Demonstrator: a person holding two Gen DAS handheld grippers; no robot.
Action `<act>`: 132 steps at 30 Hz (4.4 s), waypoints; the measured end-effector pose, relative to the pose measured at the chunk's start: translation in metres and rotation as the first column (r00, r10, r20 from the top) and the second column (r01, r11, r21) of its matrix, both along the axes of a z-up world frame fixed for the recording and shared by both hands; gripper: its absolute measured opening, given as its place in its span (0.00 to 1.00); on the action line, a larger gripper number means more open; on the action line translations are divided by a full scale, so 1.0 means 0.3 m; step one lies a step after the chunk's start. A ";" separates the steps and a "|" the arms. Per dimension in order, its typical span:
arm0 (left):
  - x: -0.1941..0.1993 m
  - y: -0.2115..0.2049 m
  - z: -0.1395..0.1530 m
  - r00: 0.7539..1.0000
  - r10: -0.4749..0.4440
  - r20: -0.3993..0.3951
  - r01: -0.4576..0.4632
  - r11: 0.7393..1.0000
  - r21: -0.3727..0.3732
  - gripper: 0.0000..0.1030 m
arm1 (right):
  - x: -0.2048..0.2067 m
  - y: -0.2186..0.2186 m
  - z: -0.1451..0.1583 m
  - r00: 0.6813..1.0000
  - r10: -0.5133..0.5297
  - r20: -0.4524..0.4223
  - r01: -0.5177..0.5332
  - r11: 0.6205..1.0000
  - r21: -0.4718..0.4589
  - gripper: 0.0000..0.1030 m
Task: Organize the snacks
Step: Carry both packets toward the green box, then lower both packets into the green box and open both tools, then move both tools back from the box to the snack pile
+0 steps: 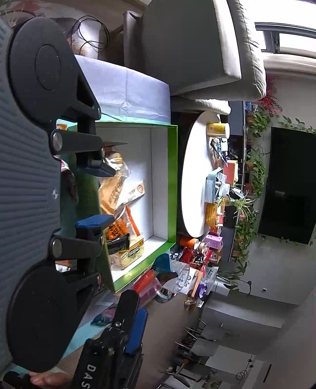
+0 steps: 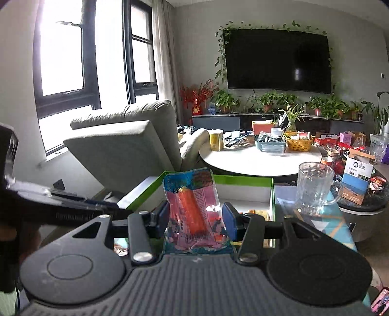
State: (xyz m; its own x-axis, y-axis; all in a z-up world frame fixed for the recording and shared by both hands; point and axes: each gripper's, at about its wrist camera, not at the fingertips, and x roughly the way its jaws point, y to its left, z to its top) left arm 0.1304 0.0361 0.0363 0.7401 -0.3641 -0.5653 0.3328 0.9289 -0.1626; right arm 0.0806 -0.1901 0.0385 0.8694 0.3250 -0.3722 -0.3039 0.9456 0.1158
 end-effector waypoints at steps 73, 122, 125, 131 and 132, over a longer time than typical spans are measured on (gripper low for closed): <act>0.314 -0.080 -0.124 0.994 -0.086 -0.064 0.092 0.992 0.085 0.21 | 0.283 -0.008 -0.116 0.983 -0.046 -0.176 0.066 0.992 0.109 0.43; -0.044 0.101 -0.202 0.992 0.014 -0.126 0.009 0.984 0.180 0.47 | -0.244 0.001 -0.260 0.877 0.338 -0.341 -0.415 0.891 -0.186 0.44; -0.017 0.122 -0.219 0.989 0.044 -0.139 -0.016 0.980 0.199 0.48 | -0.272 0.016 -0.309 0.844 0.371 -0.388 -0.472 0.856 -0.210 0.44; 0.040 0.132 -0.260 0.985 0.056 -0.161 -0.023 0.980 0.196 0.48 | -0.248 0.034 -0.328 0.842 0.361 -0.401 -0.468 0.859 -0.209 0.44; 0.047 0.131 -0.265 0.985 0.058 -0.165 -0.026 0.981 0.192 0.48 | -0.245 0.036 -0.331 0.843 0.360 -0.400 -0.466 0.859 -0.210 0.44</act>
State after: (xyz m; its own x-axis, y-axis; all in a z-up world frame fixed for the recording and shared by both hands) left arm 0.1444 0.0755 -0.0433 0.6404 -0.2096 -0.7389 0.2753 0.9608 -0.0339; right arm 0.0071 -0.1792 -0.0607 0.4817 0.4569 -0.7478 -0.6660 0.7455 0.0264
